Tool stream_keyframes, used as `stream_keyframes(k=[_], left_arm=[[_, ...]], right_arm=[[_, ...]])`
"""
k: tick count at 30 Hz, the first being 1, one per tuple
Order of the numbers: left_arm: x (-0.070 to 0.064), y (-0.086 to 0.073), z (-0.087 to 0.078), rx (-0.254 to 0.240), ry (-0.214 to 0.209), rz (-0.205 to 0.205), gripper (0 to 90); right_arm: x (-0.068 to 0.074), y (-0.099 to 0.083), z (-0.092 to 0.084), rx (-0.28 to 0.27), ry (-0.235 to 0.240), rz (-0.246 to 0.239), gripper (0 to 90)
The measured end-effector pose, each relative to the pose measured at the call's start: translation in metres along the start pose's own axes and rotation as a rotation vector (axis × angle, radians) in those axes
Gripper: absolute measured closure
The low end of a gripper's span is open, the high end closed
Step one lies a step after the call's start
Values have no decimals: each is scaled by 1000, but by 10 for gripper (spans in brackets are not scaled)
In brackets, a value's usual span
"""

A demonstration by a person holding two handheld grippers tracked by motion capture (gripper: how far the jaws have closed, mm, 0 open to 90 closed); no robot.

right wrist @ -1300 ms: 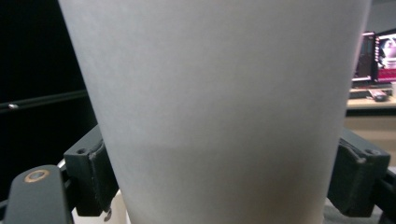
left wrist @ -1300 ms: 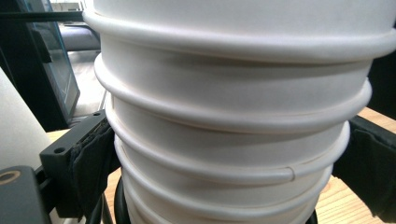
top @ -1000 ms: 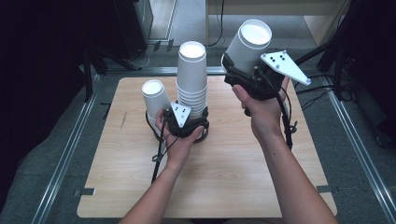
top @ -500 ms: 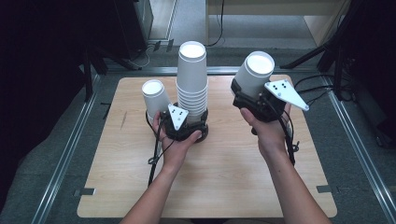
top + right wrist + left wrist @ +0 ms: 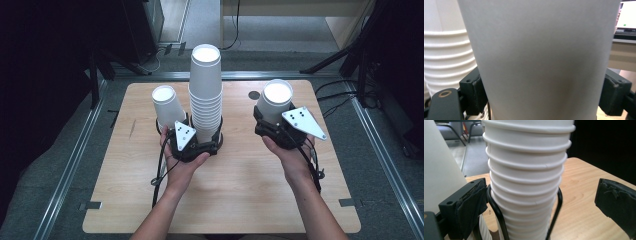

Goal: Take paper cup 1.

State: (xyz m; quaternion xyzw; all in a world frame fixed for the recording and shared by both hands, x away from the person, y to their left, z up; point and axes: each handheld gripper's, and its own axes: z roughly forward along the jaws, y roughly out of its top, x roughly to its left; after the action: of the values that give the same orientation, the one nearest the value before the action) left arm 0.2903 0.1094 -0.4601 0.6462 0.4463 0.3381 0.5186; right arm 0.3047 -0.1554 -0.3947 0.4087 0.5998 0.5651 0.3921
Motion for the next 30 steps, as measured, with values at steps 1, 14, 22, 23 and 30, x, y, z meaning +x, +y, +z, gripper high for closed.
stream_keyframes(k=[1,14,22,23,30], left_arm=[[-1,-1,-4,4,-8,2,0],[-12,-11,-33,36,-112,20,0],[-17,-8,-47,42,-161,39,0],[-18,-8,-48,43,-167,42,0],[-25,-10,-59,41,-224,55,0]], right_arm=[[0,-3,-1,-1,-1,-10,142],[16,-43,-18,42,3,-224,146],[26,-69,-35,66,1,-326,145],[26,-72,-36,70,2,-335,145],[30,-85,-43,74,6,-436,144]])
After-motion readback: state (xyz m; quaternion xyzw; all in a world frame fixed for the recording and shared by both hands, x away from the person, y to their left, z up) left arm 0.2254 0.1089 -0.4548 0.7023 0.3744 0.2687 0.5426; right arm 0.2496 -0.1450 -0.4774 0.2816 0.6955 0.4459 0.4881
